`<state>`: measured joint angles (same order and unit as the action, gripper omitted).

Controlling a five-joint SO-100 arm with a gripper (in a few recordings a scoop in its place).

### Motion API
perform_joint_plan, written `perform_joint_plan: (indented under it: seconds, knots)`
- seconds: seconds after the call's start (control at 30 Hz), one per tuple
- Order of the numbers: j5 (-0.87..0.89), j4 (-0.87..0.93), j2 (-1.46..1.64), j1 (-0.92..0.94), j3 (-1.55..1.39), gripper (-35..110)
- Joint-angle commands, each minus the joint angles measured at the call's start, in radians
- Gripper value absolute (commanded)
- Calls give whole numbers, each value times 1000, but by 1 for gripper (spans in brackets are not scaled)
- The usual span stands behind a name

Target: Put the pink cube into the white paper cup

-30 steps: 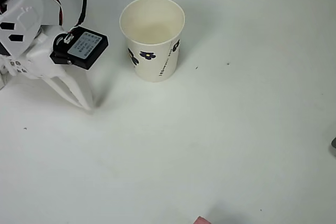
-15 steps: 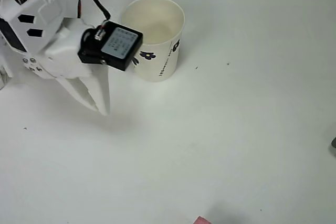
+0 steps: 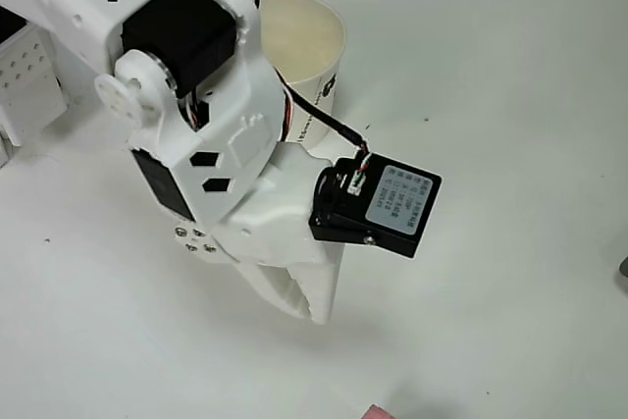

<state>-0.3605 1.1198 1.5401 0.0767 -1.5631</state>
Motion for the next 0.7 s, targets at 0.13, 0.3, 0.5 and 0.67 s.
perform_joint_plan:
  seconds: [0.13,0.3,0.5,0.67]
  knots:
    - [-44,106,-110,55,322,0]
    - [-60,196,-247,61,531,0]
    - [-75,364,-445,64,879,0]
    - [-81,588,-692,64,1362,0]
